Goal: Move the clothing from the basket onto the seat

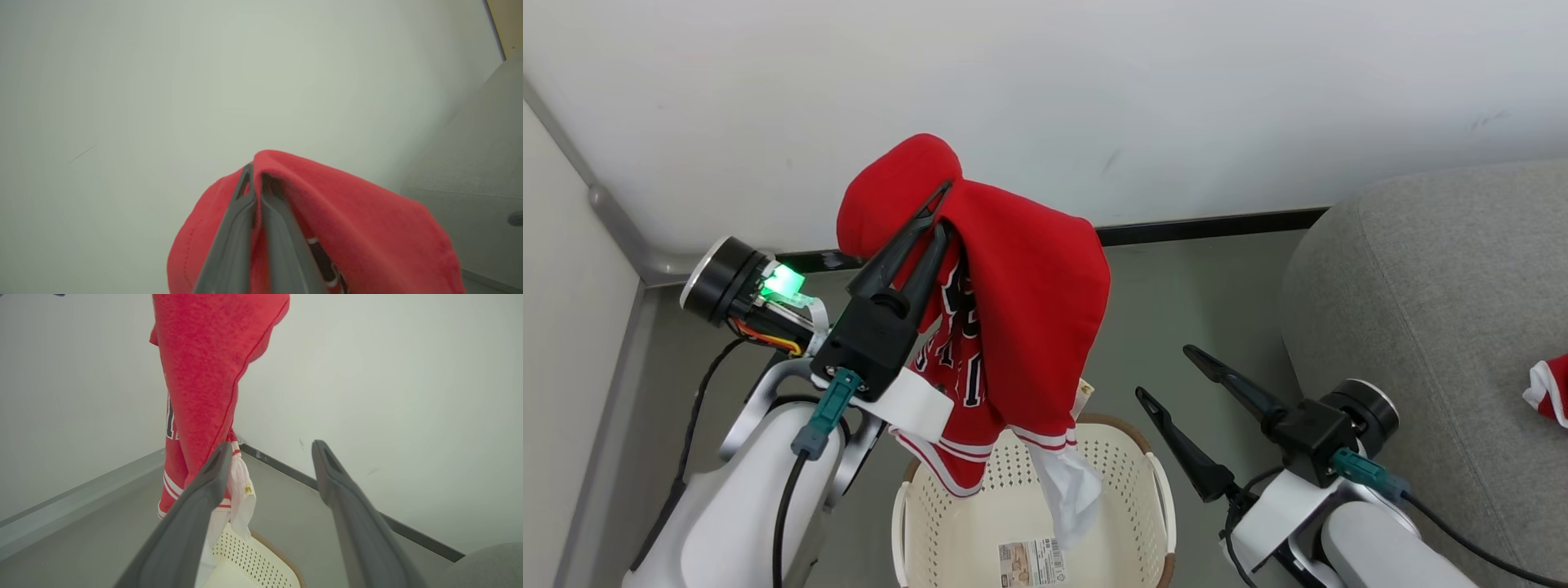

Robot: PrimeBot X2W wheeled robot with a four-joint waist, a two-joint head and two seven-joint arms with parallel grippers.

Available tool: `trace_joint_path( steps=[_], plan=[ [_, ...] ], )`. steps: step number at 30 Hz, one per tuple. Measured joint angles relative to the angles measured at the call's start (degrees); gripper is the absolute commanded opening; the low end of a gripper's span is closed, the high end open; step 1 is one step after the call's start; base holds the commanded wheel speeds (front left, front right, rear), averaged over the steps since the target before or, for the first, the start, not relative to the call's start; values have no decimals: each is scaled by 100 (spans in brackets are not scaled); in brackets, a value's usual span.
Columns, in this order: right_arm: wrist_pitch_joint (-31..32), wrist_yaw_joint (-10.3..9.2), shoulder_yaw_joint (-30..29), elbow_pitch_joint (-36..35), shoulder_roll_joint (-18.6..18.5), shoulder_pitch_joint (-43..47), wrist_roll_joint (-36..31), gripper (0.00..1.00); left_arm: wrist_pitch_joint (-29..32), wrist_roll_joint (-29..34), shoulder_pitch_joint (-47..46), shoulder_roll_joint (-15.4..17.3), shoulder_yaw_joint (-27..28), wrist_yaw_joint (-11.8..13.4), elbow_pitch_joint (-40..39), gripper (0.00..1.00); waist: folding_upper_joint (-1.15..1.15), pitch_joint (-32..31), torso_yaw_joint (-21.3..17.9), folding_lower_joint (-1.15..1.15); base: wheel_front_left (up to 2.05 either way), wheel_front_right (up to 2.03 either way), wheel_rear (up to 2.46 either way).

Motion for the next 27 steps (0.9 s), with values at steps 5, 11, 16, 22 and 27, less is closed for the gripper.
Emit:
trace_joint_path(
  steps=[5,11,16,22,27],
  plan=[
    [75,0,293,57,-87,0,259,100,103,-10,-1,-3,-112,-160,-115,0,0,-173,49,0,0,0,0],
    [177,0,690,127,-141,-1,582,100,264,-46,-1,-38,-227,-275,-223,0,0,-317,112,0,0,0,0],
    [243,0,1058,207,-135,-34,840,100,397,-53,-2,-110,-341,-376,-331,0,0,-378,171,0,0,0,0],
    [288,0,1428,334,-115,-273,1147,100,547,-55,-2,-211,-474,-468,-488,0,0,-400,256,0,0,0,0],
    [290,0,1658,508,-62,-549,1312,100,646,-60,-2,-253,-532,-502,-550,0,0,-394,338,0,0,0,0]
  ],
)
